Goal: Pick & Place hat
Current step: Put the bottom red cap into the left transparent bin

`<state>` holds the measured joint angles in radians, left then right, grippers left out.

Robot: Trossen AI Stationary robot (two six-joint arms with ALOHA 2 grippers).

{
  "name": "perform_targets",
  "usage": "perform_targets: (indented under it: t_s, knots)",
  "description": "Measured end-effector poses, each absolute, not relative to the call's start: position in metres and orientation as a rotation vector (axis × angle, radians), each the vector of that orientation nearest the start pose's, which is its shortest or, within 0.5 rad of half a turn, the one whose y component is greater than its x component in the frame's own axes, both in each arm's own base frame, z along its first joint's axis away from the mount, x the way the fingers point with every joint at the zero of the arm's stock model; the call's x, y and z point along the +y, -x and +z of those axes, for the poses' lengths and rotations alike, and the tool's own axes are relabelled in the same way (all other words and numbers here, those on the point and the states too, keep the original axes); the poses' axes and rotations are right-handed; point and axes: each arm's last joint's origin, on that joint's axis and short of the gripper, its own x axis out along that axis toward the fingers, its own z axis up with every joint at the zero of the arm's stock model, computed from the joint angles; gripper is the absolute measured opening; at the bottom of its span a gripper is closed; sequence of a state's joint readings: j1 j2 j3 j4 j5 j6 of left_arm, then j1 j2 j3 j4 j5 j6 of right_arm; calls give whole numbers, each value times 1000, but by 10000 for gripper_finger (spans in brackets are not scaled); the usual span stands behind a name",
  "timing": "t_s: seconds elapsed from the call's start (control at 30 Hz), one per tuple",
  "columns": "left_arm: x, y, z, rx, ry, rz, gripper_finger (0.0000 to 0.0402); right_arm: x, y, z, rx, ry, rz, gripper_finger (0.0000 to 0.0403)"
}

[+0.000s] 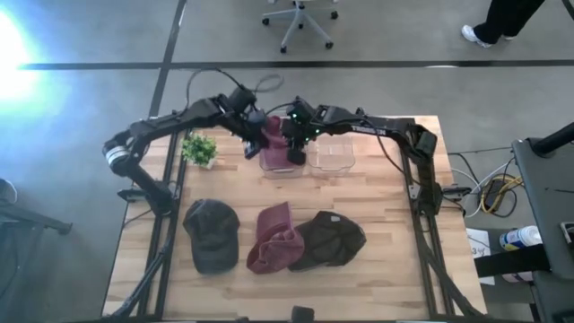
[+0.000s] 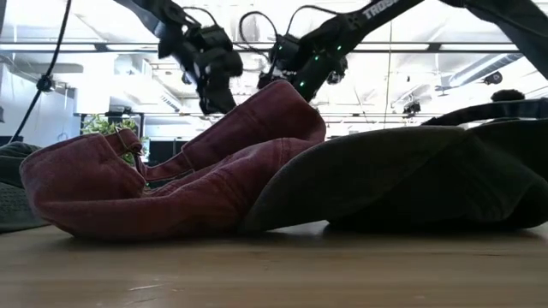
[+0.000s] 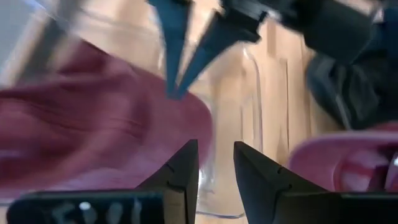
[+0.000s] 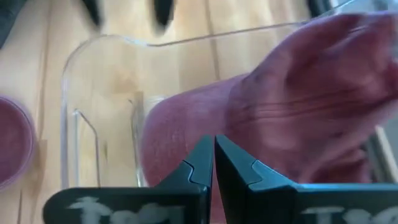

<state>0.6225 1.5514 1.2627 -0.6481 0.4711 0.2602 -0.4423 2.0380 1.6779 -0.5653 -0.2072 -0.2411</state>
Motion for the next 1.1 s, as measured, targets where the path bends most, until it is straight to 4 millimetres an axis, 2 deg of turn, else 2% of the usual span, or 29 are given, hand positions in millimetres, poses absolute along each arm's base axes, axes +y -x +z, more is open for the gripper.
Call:
perform_targets:
  t_s: [0.13,0.23,0.43,0.53,0.67,1.0,1.1]
  knots:
    - [162,-273,251,885,251,8,94,-189,-412,214,917,-169,-91,13]
    - [156,-268,234,943,254,31,94,-189,-414,204,939,-200,-87,13]
    - [151,-261,219,983,317,64,94,-189,-418,187,971,-221,-70,13]
    - [149,-260,219,979,319,72,94,-190,-419,177,993,-237,-75,13]
    - [147,-260,226,944,299,76,94,-194,-421,170,1016,-224,-181,13]
    - [147,-259,229,930,294,76,94,-213,-426,177,901,-170,-417,13]
    - [147,-259,229,929,295,75,94,-217,-424,177,902,-172,-427,13]
